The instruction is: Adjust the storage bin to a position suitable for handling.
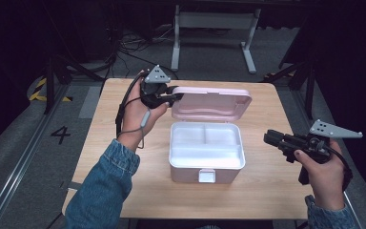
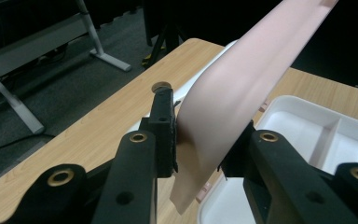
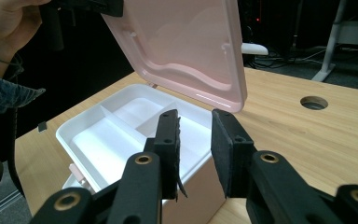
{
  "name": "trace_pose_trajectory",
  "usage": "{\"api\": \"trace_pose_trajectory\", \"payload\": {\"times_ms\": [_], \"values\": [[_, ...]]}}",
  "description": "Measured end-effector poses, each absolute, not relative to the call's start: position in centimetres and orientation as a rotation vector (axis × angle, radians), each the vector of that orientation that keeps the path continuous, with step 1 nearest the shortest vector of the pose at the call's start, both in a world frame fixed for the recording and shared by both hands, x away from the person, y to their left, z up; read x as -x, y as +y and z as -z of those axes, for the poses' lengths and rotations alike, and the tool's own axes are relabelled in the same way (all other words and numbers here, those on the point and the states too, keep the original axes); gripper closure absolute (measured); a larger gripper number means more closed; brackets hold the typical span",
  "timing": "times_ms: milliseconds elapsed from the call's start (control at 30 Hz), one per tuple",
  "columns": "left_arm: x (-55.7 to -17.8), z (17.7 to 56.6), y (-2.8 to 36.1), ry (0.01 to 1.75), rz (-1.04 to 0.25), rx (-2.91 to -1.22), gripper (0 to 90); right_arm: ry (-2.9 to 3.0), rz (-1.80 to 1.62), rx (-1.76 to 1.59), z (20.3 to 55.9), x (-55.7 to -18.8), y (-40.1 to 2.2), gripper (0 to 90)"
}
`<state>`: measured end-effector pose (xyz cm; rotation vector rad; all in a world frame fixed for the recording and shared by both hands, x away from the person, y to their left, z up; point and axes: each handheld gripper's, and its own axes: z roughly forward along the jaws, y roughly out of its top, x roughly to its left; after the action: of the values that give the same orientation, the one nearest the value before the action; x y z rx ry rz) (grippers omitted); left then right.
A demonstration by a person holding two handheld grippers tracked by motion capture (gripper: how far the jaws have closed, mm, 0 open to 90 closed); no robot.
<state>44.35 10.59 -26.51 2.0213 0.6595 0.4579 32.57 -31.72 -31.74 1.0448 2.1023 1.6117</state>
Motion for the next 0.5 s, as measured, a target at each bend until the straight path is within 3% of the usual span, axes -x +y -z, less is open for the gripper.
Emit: {"api": "trace_pose_trajectory", "payload": {"times_ms": [500], "values": [[-47.3, 26.7, 10.2, 0.707, -0.467, -2.034, 72.0, 2.081, -1.550, -1.135, 32.8, -33.0, -33.0, 71.0]]}}
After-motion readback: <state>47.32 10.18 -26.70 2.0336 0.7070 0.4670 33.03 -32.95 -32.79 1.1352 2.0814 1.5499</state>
